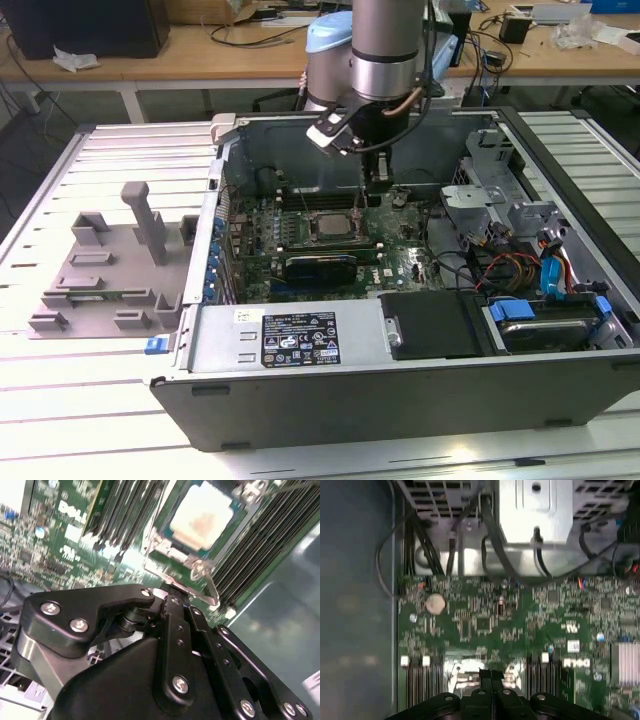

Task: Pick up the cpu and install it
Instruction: 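Close the cpu cover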

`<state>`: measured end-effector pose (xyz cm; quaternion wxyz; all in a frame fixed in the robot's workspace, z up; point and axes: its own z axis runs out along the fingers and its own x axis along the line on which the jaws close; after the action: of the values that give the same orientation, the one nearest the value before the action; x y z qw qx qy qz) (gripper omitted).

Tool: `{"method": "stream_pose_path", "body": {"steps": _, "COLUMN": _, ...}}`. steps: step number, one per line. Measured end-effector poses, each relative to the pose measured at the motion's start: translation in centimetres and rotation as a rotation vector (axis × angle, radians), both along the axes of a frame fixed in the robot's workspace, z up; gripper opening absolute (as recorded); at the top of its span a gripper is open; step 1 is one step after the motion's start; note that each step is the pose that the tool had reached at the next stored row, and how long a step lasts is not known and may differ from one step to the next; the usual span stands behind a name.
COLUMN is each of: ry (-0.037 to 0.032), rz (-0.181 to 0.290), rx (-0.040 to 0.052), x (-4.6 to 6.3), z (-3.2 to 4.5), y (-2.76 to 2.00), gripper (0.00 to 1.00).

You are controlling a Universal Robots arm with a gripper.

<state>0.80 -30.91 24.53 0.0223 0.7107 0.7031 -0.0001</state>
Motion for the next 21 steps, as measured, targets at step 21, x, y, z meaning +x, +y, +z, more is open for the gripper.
{"method": "stream_pose_path", "body": {"steps": 21, "ry": -0.0019, "rz": 0.059, "rx": -0.0013, "x": -3.7, "z": -0.94, "y": 0.13, "gripper": 0.11}}
